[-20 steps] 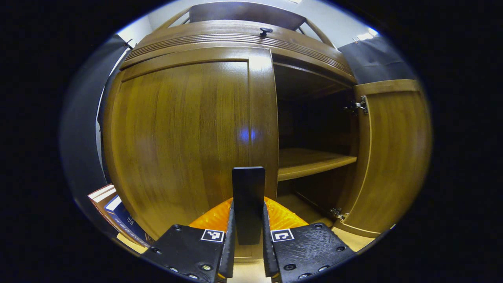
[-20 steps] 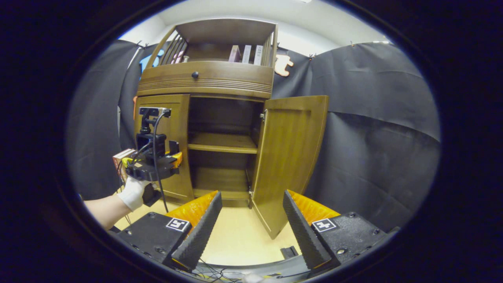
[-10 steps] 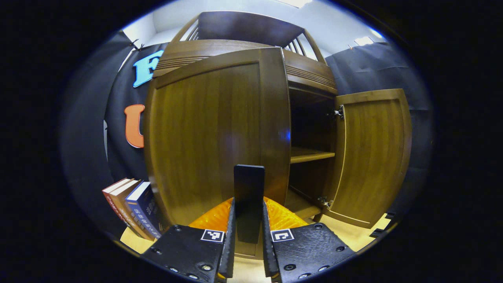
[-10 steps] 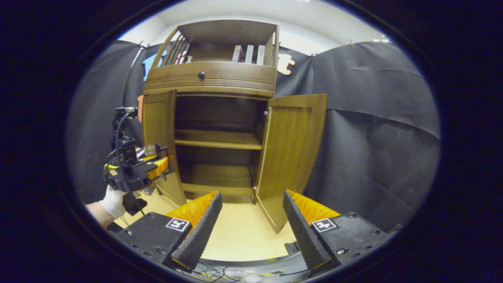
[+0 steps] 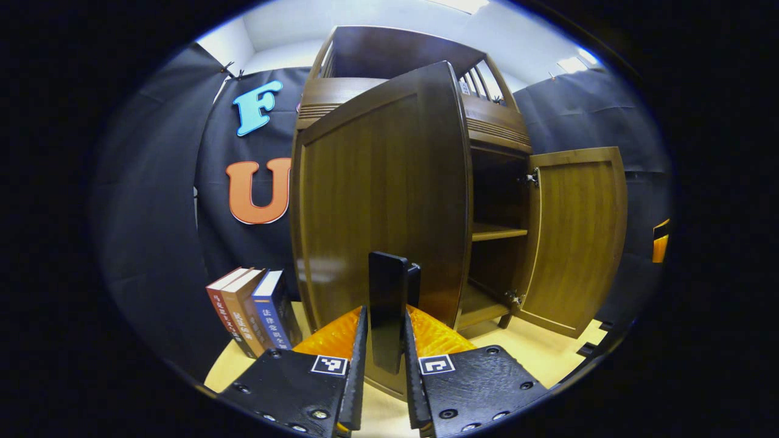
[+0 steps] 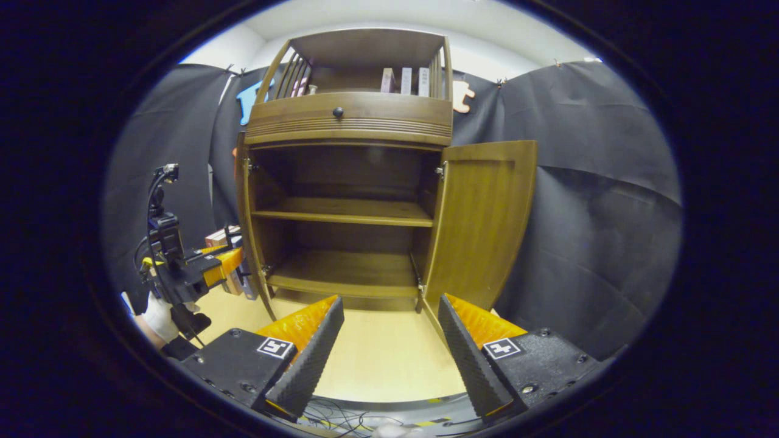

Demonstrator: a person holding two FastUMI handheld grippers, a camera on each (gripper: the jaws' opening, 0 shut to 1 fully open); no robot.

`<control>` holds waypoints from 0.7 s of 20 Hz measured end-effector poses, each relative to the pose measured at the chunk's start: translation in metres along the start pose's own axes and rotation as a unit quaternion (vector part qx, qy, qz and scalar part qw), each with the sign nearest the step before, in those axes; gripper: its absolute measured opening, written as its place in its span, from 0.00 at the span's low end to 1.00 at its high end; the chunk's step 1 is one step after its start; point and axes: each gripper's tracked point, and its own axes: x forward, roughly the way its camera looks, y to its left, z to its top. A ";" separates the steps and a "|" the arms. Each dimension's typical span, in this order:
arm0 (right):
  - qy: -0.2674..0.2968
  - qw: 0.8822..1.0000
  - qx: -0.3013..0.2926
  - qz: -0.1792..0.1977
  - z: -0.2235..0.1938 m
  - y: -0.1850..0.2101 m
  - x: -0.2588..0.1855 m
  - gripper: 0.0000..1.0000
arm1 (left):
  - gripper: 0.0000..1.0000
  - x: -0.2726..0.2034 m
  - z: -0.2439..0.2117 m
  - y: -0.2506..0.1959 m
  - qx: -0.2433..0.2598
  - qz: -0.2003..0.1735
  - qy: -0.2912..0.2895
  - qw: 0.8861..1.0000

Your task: Open the right door of the double-door shoe cabinet with the right hand, and open the left door with the left hand.

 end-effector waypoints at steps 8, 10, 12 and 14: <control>0.004 0.999 0.001 0.033 -0.001 0.007 0.001 0.99 | 0.17 -0.025 -0.001 0.036 0.000 0.022 0.008 1.000; 0.005 0.999 -0.003 0.040 -0.002 0.008 0.003 0.99 | 0.08 -0.031 -0.002 0.049 -0.006 0.033 0.007 0.999; 0.009 0.999 -0.003 0.051 -0.005 0.011 0.004 0.99 | 0.08 -0.036 -0.002 0.063 0.009 0.041 0.005 0.999; 0.012 0.998 0.000 0.061 -0.005 0.016 0.004 0.99 | 0.03 -0.040 -0.004 0.082 0.014 0.062 0.006 0.998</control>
